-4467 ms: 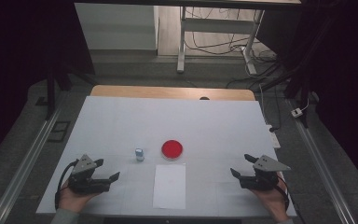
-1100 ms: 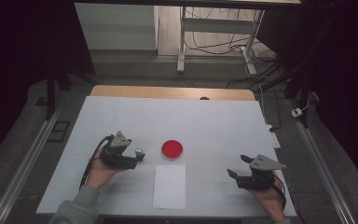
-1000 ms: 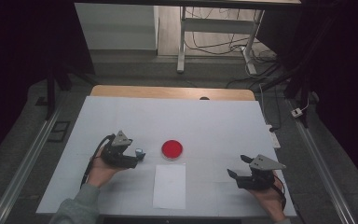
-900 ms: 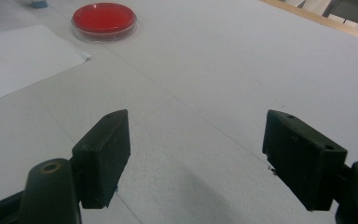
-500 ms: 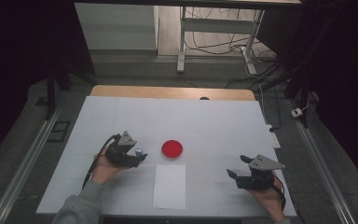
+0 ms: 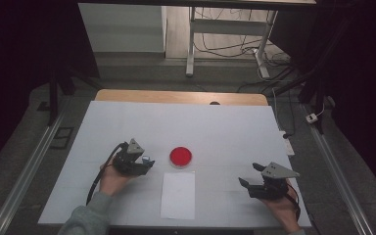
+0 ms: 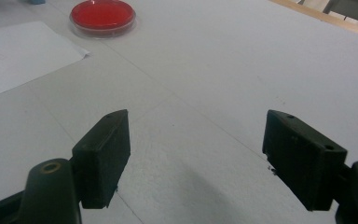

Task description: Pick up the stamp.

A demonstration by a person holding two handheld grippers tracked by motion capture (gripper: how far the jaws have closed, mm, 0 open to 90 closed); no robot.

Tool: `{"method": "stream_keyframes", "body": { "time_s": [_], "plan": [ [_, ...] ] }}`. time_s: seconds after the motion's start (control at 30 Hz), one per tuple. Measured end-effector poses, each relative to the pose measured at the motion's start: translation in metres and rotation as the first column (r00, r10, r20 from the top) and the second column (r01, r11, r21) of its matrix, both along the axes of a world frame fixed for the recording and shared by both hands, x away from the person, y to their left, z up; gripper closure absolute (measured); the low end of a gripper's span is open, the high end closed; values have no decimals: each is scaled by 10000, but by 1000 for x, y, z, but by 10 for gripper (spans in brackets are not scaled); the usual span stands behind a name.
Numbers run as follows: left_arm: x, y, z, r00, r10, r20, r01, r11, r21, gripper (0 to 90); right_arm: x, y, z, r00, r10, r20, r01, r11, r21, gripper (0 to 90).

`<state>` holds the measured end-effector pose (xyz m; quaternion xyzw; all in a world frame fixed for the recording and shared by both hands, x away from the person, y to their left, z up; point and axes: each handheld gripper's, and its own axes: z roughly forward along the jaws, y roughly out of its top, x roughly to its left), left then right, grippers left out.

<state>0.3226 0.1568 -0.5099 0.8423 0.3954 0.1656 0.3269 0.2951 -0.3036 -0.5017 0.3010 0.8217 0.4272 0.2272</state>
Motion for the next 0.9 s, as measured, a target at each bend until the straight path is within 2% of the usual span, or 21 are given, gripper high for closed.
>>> {"method": "stream_keyframes", "body": {
  "time_s": [0.2, 0.9],
  "plan": [
    [0, 0, -1, 9998, 189, 9, -189, 9997, -122, 424, 0, 0, 0, 10000, 6, -17, -6, 10000, -28, 229],
    [-1, -1, -2, 10000, -33, -63, 31, 9997, -261, 533, 0, 0, 0, 10000, -50, -34, 50, 9999, -126, 229]
  ]
}}
